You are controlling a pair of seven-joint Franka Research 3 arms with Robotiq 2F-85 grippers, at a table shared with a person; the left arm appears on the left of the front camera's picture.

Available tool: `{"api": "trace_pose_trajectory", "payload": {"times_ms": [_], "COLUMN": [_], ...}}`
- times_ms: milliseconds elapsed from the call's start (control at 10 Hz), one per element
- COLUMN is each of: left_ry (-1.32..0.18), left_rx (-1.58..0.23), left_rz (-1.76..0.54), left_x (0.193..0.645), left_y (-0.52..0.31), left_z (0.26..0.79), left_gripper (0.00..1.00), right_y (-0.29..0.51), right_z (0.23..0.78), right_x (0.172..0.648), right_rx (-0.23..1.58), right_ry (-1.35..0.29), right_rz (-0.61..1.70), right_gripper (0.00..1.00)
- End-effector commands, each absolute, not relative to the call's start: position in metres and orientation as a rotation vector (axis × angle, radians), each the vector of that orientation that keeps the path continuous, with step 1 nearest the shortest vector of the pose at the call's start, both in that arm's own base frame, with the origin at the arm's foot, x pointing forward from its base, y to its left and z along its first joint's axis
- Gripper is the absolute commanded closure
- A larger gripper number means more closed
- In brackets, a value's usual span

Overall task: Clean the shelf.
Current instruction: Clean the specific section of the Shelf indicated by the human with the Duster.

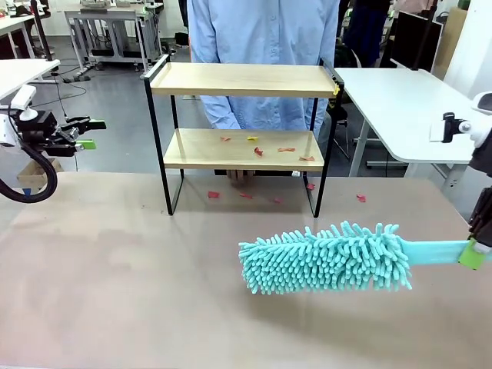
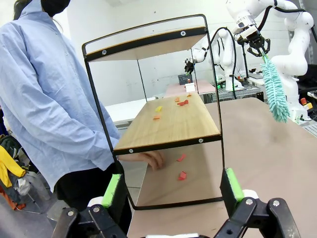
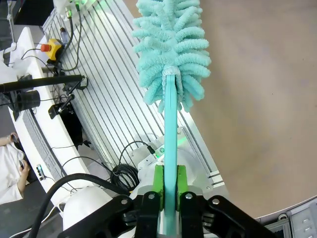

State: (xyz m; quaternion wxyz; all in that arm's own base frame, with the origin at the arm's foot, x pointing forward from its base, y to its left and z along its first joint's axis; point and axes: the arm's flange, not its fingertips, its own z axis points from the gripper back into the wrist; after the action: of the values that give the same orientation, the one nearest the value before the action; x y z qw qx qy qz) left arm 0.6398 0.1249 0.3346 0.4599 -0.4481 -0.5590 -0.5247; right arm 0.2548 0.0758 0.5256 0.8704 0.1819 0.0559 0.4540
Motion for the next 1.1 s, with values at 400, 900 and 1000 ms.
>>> {"api": "trace_pose_trajectory", "payload": {"times_ms": [400, 900, 1000], "left_ry": [-1.381, -1.381, -1.381], "left_rx": [-1.094, -1.094, -1.094], "left_rz": [-1.3, -1.3, -1.3], "left_x": [0.6395, 0.6395, 0.6395], "left_y": [0.1241, 0.1241, 0.1241], "left_z": [0.3376, 0.3376, 0.3376], "left_gripper": [0.0, 0.0, 0.0], "right_y": [0.0777, 0.0777, 0.0777], "right_z": [0.5297, 0.5297, 0.5297], "right_x": [0.2547, 0.2547, 0.2547], "right_rx": [0.385, 0.385, 0.385], "right_ry": [0.106, 0.106, 0.106], "right_rz": [0.933, 0.933, 0.933], "right_gripper": [0.87, 0.87, 0.87]}}
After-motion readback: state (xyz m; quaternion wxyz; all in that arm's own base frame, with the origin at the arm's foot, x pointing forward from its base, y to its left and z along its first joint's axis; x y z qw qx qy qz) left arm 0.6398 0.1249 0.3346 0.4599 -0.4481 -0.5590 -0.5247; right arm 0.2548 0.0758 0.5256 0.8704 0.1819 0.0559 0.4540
